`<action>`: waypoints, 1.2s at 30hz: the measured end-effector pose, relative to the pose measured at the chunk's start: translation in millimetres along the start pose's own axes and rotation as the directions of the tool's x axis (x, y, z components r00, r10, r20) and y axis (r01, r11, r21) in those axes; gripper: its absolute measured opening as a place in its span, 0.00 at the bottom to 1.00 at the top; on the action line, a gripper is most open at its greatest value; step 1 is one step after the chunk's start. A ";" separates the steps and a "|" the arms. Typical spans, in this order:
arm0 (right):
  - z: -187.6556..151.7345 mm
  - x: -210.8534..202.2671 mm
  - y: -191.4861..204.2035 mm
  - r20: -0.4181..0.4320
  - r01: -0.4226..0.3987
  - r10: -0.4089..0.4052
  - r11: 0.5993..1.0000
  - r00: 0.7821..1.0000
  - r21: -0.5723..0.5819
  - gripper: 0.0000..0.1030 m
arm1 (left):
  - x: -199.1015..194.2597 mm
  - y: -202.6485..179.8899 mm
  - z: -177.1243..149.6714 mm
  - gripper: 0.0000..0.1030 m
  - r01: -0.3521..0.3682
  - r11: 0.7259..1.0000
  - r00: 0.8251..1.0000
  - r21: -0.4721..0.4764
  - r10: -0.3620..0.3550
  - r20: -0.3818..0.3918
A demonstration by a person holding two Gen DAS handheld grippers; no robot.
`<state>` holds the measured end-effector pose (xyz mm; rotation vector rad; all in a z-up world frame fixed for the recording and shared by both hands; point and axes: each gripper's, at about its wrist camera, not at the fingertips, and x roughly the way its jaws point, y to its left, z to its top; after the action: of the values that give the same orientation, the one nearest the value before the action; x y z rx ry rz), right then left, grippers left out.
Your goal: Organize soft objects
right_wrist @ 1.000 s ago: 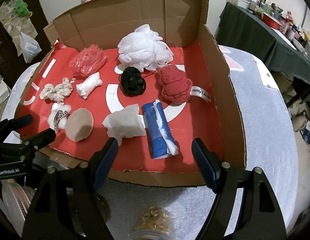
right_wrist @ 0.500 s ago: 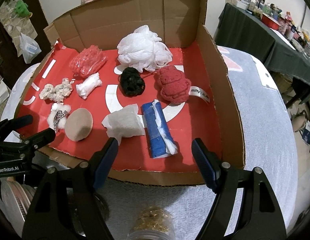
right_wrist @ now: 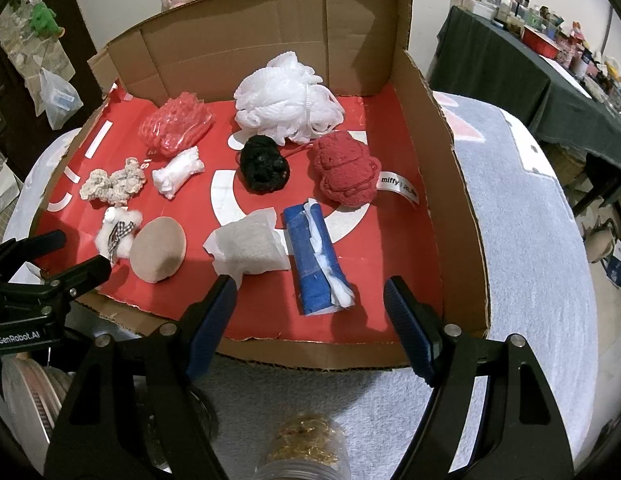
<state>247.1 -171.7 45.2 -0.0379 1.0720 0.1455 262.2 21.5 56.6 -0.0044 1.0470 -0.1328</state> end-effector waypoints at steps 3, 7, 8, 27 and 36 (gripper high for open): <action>0.3 -0.6 -0.1 0.001 -0.001 0.001 1.000 1.000 0.000 0.73 | 0.0 -0.6 -0.1 0.97 -0.002 1.000 1.000 0.001 0.002 0.001; 0.1 -0.7 -0.1 0.001 -0.001 0.001 1.000 1.000 -0.001 0.73 | -0.1 -0.7 0.1 0.97 -0.006 1.000 1.000 0.005 0.006 0.003; 0.0 -0.6 -0.2 0.002 -0.001 0.001 1.000 1.000 -0.001 0.73 | -0.2 -0.7 0.1 0.97 -0.007 1.000 1.000 0.006 0.007 0.003; 0.3 -1.7 1.9 0.005 -0.002 0.002 1.000 1.000 -0.003 0.73 | -0.2 -0.6 -0.5 0.97 -0.005 1.000 1.000 0.004 0.005 0.003; -0.2 -2.0 1.0 0.006 -0.002 0.002 1.000 1.000 -0.003 0.73 | -0.4 -0.4 -0.5 0.97 -0.005 1.000 1.000 0.004 0.005 0.003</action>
<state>245.9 -170.9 46.9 -0.0393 1.0654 0.1494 261.4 21.1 56.7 0.0015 1.0434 -0.1300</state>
